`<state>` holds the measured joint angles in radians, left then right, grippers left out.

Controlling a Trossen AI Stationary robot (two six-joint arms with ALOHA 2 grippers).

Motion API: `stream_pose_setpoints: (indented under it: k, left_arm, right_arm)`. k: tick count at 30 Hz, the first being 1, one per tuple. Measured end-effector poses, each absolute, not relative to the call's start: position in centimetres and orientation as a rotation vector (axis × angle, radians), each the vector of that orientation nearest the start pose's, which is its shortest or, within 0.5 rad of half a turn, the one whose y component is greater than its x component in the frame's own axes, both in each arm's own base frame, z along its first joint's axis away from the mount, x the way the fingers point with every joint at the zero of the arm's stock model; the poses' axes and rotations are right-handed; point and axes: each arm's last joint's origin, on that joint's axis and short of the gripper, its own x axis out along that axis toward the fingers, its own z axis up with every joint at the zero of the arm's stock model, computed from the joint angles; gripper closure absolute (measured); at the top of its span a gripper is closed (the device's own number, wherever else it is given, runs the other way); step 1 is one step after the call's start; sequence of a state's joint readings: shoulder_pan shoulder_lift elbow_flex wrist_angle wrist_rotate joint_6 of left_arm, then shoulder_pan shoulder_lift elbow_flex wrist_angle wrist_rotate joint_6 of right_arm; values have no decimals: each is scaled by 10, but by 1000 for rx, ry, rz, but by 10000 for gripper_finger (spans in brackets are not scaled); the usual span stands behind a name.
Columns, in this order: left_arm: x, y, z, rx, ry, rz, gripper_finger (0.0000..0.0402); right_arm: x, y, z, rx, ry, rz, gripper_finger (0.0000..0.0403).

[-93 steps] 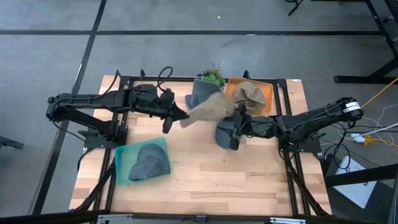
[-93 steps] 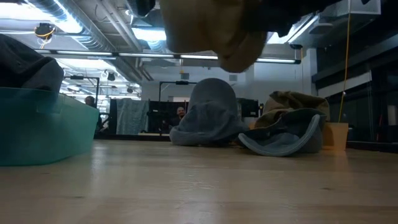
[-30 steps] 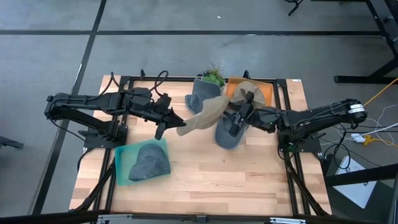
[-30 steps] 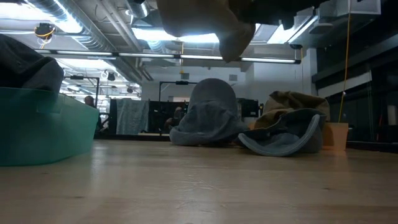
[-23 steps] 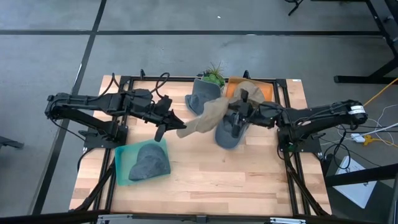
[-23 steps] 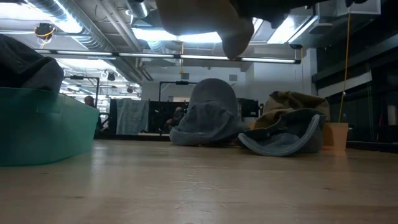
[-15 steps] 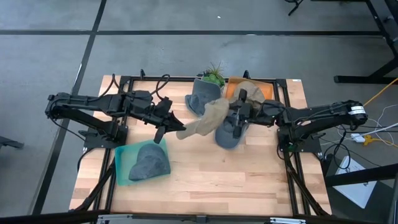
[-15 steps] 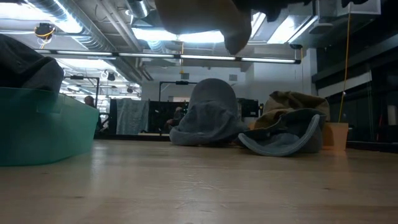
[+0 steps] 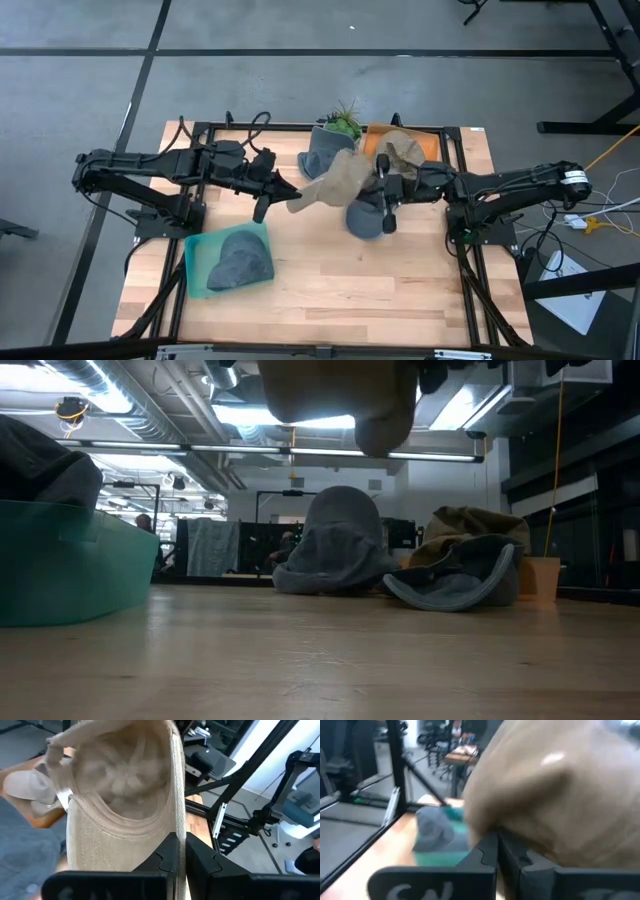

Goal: Pick & Place hat
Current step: Put the brown cap into the orange bin

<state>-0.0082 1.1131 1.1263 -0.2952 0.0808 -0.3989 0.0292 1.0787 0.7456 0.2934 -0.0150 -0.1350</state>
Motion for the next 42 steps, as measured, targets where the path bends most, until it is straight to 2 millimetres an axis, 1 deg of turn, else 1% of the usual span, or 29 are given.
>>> stream_pose_setpoints:
  k: [5,11,13,18,22,24,27,35,39,42]
  left_arm:
    - [231,2,374,-419,349,7,386]
    - [224,3,371,-447,402,26,386]
    - [223,2,372,-452,400,14,386]
    - [223,2,373,-454,396,1,386]
    - [223,2,373,-453,393,0,386]
    - [224,2,374,-453,388,-2,386]
    - [224,2,374,-452,379,-4,386]
    - [224,2,376,-449,365,-7,386]
    - [225,2,378,-440,344,-14,386]
    - [226,2,380,-417,319,-17,386]
  right_arm:
    - [241,9,303,-90,104,106,399]
    - [230,11,307,-71,124,175,400]
    - [223,10,311,-73,122,137,400]
    - [210,4,319,-77,105,-44,384]
    - [209,2,320,-92,105,-104,362]
    - [211,2,317,-92,123,-106,342]
    - [211,-1,315,-94,142,-141,299]
    - [212,-16,312,-28,166,-276,154]
    - [218,-21,306,19,188,-267,89]
    - [222,-24,304,63,186,-253,56]
